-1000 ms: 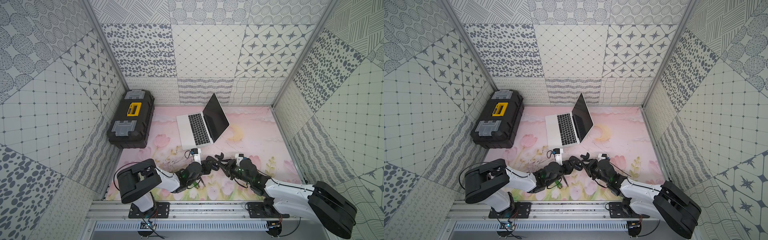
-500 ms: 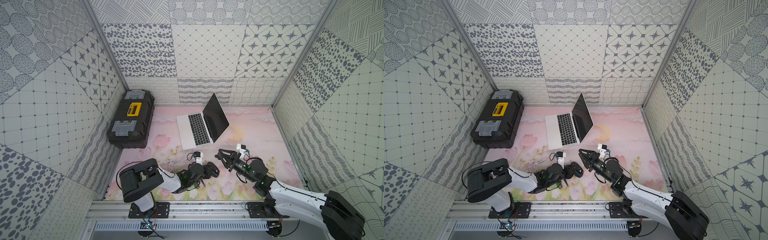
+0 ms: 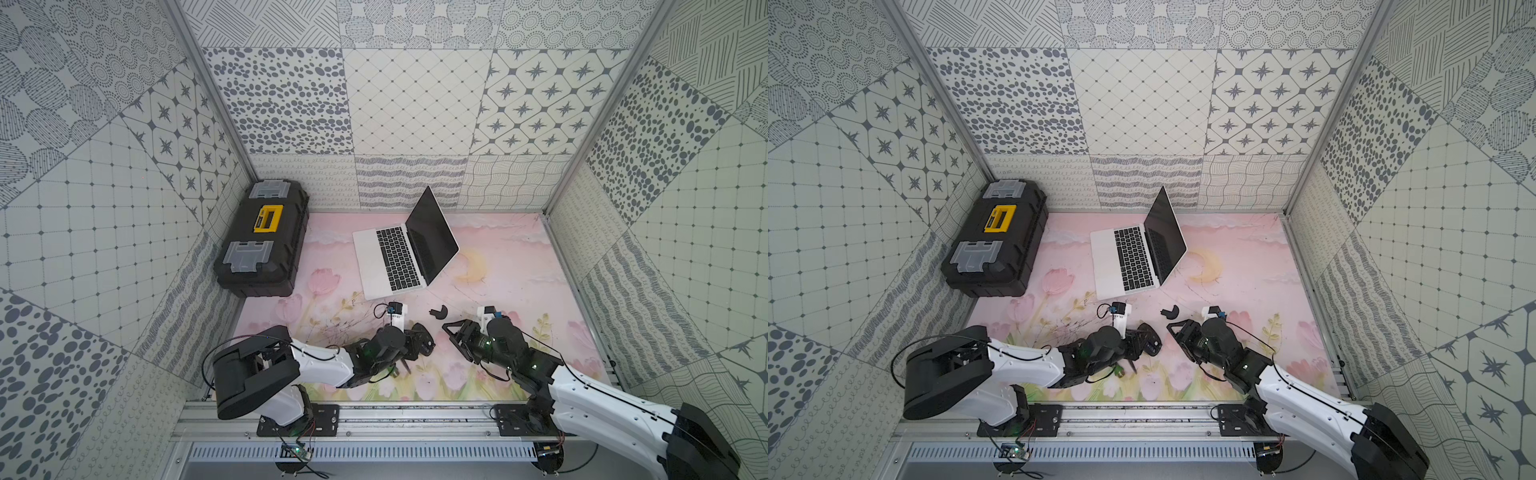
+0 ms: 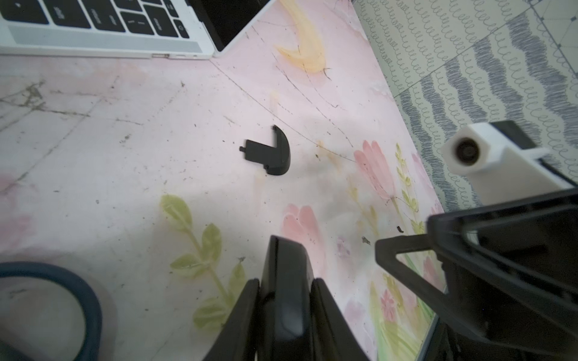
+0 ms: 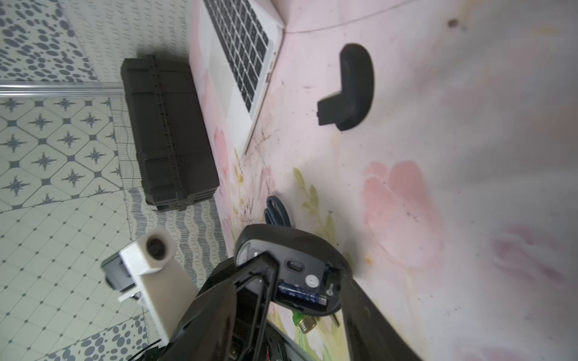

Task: Insert the wireless mouse receiver into the laptop
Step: Take out the USB plug from the mouse.

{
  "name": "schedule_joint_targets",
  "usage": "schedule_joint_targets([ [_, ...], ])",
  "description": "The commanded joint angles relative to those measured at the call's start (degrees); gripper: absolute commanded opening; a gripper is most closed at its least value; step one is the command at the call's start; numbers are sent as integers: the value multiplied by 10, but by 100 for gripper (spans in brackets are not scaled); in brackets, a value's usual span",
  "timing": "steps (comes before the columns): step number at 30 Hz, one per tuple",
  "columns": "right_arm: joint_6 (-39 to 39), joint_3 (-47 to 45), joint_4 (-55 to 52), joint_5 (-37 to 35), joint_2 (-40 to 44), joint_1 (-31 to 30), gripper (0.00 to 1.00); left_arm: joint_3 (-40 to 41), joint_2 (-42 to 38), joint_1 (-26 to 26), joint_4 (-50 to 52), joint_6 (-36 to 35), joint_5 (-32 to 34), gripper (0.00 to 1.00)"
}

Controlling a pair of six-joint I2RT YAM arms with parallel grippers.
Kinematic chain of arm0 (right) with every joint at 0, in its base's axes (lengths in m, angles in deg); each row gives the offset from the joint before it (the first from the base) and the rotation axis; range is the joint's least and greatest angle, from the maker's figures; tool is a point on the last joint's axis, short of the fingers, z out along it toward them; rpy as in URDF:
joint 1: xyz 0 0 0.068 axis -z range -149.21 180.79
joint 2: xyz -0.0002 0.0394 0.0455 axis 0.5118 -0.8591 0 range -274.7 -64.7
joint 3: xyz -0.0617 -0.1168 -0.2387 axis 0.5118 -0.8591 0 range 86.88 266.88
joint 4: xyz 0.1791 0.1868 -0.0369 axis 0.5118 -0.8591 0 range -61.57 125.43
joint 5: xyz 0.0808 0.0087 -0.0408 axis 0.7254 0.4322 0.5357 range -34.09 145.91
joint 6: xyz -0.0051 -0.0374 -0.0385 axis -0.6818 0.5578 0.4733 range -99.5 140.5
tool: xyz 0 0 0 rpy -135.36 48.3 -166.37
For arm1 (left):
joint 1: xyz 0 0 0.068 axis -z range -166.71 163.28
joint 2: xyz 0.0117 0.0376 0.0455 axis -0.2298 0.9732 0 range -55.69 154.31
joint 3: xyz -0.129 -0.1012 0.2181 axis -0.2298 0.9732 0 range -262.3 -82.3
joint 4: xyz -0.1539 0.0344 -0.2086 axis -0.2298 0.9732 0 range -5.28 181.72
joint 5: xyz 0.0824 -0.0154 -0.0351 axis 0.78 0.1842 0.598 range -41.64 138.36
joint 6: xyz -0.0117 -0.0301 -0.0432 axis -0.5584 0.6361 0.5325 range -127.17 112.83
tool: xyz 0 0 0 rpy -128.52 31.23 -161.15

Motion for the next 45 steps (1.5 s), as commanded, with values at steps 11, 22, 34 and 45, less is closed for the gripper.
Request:
schedule_joint_targets([
  [11,-87,-35,193,-5,-109,-35,46,-29,-29,17,-2,-74,55,0],
  [22,-89,-34,207,-6,-112,-43,35,-35,-36,18,17,-73,58,0],
  [34,-91,-38,239,-7,-126,-43,21,-35,-35,24,17,-58,59,0],
  [45,-90,-39,241,-9,-114,-44,9,-43,-33,25,63,-37,88,0],
])
